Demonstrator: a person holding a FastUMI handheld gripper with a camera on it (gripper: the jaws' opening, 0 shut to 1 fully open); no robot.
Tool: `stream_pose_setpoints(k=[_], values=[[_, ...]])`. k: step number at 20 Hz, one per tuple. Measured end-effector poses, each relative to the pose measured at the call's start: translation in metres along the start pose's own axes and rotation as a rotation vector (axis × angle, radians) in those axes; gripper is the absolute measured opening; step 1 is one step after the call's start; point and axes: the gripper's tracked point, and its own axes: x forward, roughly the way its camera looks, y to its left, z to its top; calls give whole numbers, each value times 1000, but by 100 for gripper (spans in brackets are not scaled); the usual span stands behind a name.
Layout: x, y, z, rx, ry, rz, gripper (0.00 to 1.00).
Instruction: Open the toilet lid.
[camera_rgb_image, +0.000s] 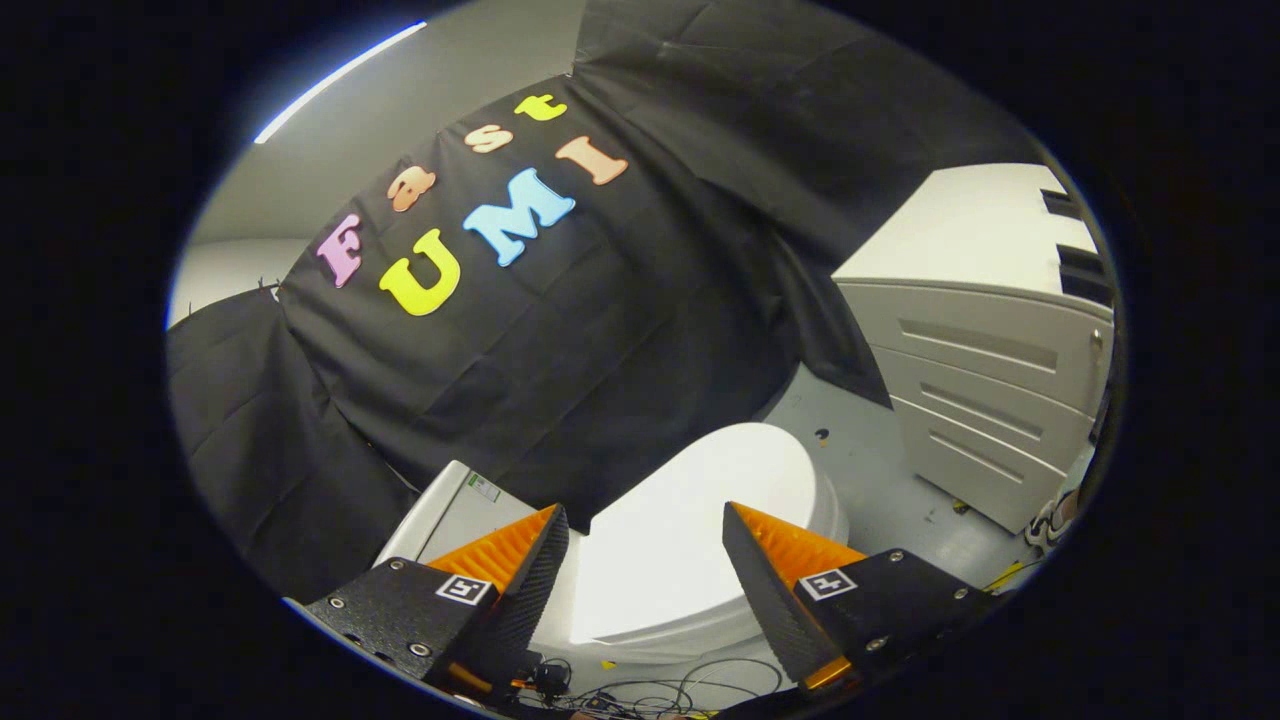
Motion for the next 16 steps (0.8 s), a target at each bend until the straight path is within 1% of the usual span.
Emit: stream_pose_setpoints(k=[3, 5, 9, 11, 16], values=[[-8, -18, -25, 87, 10, -41, 95], [-9, -32, -42, 117, 29, -60, 95], [-4, -60, -70, 209, 60, -110, 94], [3, -72, -85, 231, 82, -136, 94], [21, -92, -106, 291, 117, -171, 93]])
